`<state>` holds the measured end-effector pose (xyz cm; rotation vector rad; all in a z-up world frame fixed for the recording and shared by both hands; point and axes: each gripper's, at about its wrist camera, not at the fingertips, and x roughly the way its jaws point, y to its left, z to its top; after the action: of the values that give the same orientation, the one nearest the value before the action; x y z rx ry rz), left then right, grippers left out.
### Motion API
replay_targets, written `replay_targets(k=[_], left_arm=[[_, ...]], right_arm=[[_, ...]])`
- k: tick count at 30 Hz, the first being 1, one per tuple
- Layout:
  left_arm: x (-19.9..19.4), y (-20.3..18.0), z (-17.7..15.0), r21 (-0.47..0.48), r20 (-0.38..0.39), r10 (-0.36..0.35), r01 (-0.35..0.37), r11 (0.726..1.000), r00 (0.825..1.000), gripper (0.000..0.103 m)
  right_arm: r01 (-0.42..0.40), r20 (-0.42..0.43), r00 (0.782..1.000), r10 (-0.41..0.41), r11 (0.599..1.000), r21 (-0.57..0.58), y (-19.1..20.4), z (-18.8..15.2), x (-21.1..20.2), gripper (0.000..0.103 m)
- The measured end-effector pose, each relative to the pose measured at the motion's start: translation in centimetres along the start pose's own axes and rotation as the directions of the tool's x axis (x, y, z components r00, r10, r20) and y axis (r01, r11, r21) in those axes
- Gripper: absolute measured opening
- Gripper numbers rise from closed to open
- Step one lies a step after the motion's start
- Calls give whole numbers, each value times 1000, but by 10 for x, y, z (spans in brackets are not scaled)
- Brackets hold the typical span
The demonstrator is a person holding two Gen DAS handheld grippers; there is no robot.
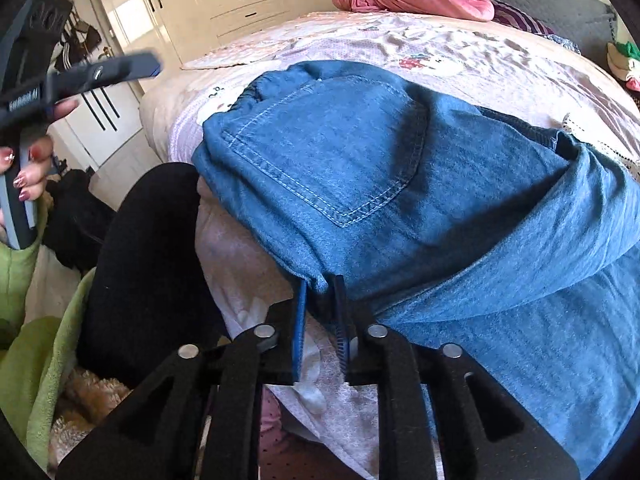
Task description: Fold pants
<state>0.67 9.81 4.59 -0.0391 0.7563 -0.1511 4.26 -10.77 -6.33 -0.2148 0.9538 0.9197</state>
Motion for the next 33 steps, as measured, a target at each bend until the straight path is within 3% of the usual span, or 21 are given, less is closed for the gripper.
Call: replay_targets(k=[4, 5, 8, 10, 15, 21, 24, 28, 30, 33], left_arm=[[48, -34, 9, 17, -70, -154, 156, 988, 986, 48], [59, -38, 8, 20, -94, -162, 165, 986, 982, 46], [103, -37, -9, 34, -194, -81, 89, 995, 978, 45], [116, -34, -18, 21, -218, -69, 75, 997, 974, 45], [118, -35, -25, 34, -190, -62, 70, 997, 980, 45], [118, -36, -27, 43, -166, -56, 64, 997, 984, 45], [114, -35, -21, 7, -160, -81, 83, 997, 984, 49], [85, -42, -4, 18, -101, -81, 83, 996, 992, 55], [70, -50, 8, 39, -65, -105, 107, 993, 992, 63], [66, -72, 24, 74, -46, -162, 165, 983, 986, 64]], right_arm=[[-19, 29, 999, 19, 1000, 19, 0, -3, -18, 27], [-20, 38, 999, 19, 1000, 24, 0, -2, -24, 28], [8, 87, 996, -13, 998, 60, -10, -4, -49, 30], [48, 126, 990, -59, 995, 92, -21, 0, -63, 33], [73, 146, 984, -97, 984, 161, -44, 24, -58, 34], [135, -36, 991, -131, 957, 257, -75, 28, -5, 34], [103, -9, 994, -105, 956, 276, -77, 29, -13, 34], [47, 124, 988, -88, 952, 303, -85, 30, -65, 38], [83, 165, 977, -139, 949, 305, -93, 33, -89, 45], [161, 185, 956, -229, 933, 321, -114, 40, -112, 47]])
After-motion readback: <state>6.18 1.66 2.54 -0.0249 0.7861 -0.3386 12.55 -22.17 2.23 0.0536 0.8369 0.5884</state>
